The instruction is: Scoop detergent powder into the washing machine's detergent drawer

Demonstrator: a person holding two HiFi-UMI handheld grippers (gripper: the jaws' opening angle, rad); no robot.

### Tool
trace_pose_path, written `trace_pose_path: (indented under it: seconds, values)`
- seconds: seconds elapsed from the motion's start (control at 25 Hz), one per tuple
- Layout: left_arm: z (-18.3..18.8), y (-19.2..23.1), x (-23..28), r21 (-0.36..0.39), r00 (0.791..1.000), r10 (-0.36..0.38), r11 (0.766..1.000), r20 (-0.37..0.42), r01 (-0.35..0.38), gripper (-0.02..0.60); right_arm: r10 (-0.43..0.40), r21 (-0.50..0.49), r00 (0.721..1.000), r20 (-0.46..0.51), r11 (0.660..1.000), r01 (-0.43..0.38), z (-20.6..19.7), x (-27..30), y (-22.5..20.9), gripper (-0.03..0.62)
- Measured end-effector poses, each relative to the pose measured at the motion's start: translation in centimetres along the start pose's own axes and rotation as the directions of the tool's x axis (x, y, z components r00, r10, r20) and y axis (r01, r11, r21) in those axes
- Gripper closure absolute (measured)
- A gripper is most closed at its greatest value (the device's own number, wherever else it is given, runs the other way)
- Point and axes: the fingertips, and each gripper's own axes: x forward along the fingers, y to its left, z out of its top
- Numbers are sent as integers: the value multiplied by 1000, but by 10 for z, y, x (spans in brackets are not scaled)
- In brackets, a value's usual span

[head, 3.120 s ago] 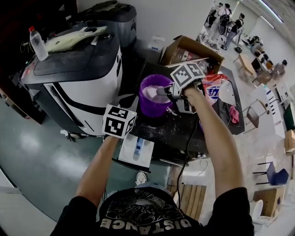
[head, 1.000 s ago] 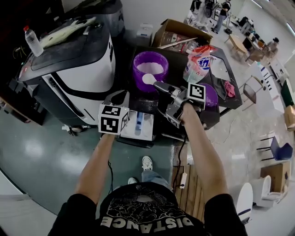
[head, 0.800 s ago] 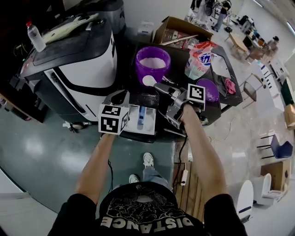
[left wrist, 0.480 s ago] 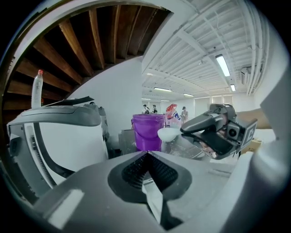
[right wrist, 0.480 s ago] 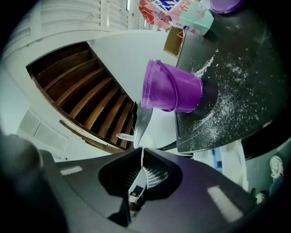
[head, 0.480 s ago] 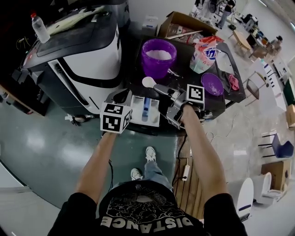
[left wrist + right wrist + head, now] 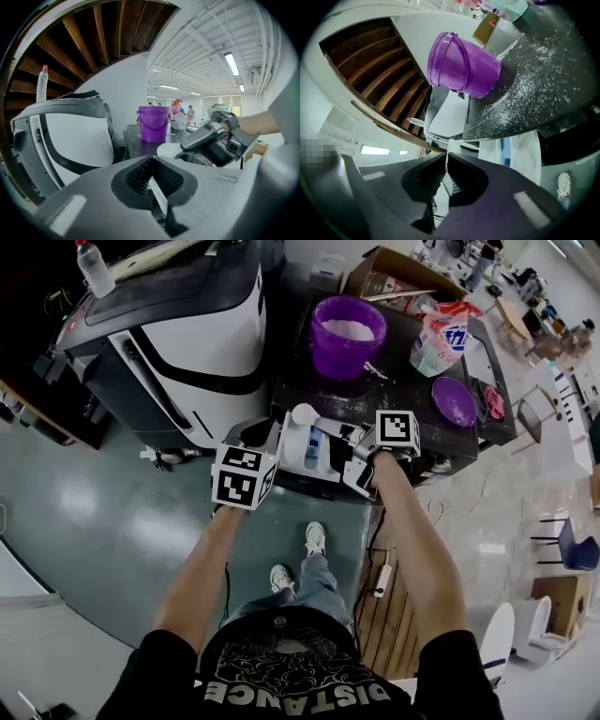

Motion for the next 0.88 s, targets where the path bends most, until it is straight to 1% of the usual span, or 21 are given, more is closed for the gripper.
trace_pose_path:
  seconds: [0.16, 0.36, 0.44, 0.56, 0.64, 0.72, 0.8, 0.88]
  values:
    - [-13, 2, -1, -8, 1000, 5, 1000, -20, -5, 575, -41, -34, 997, -66, 999, 38, -15, 10, -16, 557]
    - [-24, 0, 2, -12, 999, 1, 1000, -38, -2, 575, -114, -94, 985, -130, 990, 102, -26, 16, -36, 557]
    - [-28, -1, 2, -15, 999, 2, 1000, -48, -3, 575, -160, -151, 975, -152, 979, 137, -28, 17, -41, 557]
    - [-36, -1, 0, -19, 998, 5, 1000, -61, -6, 575, -222, -259, 956, -191, 951, 169, -32, 19, -45, 557]
    - [-39, 0, -1, -20, 998, 8, 1000, -64, -9, 575, -262, -340, 942, -211, 923, 180, -35, 20, -45, 557]
    - [-39, 1, -3, -21, 998, 11, 1000, -63, -12, 575, -303, -430, 928, -217, 883, 187, -36, 21, -44, 557]
    - [-39, 1, -4, -20, 998, 13, 1000, -60, -14, 575, -344, -524, 914, -217, 831, 188, -35, 22, -43, 557]
    - [-38, 1, -5, -18, 998, 14, 1000, -60, -15, 575, -393, -617, 893, -219, 765, 186, -36, 22, -42, 557]
